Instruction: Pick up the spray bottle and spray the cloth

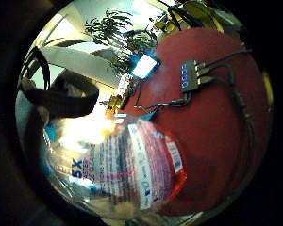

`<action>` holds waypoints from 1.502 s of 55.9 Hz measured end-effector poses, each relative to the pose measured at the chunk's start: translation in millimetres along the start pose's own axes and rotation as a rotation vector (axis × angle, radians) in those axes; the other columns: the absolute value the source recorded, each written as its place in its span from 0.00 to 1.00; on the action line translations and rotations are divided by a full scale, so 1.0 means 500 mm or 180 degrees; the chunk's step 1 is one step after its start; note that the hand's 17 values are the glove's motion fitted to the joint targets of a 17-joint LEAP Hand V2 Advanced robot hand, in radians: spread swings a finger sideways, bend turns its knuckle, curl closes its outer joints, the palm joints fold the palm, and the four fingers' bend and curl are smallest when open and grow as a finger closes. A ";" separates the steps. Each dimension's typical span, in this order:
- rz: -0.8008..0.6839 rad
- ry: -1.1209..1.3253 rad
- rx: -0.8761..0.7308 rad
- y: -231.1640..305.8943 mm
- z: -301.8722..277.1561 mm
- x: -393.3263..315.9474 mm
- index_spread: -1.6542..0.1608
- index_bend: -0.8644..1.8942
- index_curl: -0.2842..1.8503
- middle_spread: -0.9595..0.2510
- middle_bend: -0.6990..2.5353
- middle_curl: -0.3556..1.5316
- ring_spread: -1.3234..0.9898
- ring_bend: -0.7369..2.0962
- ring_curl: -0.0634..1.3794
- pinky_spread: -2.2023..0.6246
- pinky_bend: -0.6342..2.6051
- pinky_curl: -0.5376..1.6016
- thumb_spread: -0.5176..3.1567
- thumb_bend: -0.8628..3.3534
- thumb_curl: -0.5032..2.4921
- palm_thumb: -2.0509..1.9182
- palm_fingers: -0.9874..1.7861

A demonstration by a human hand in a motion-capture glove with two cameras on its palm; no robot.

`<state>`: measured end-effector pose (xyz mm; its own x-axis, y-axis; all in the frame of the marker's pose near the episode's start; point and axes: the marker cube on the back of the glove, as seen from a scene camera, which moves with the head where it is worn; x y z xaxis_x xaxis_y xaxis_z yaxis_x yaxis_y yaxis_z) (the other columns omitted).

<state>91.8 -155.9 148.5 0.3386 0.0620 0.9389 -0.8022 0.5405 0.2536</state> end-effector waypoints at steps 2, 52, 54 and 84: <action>-0.0009 0.0083 -0.0253 0.009 -0.017 -0.026 0.77 0.41 0.33 0.63 0.36 0.44 0.49 0.43 0.34 0.72 0.29 0.43 0.27 0.20 0.37 0.79 0.84; 0.0391 0.4882 -0.4152 0.149 0.350 -0.026 0.76 0.46 0.40 0.60 0.42 0.47 0.47 0.47 0.39 0.69 0.31 0.46 0.15 0.20 0.41 0.77 0.84; 0.0430 0.4943 -0.4214 0.156 0.359 -0.012 0.76 0.46 0.40 0.60 0.42 0.47 0.47 0.47 0.39 0.69 0.31 0.46 0.15 0.20 0.41 0.77 0.84; 0.0471 0.4705 -0.4362 0.157 0.391 0.028 0.76 0.45 0.41 0.60 0.41 0.46 0.47 0.47 0.39 0.69 0.31 0.46 0.16 0.20 0.41 0.77 0.84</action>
<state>-62.5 -276.3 227.2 0.9529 0.2773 -0.1228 -0.2677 0.5793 -0.7699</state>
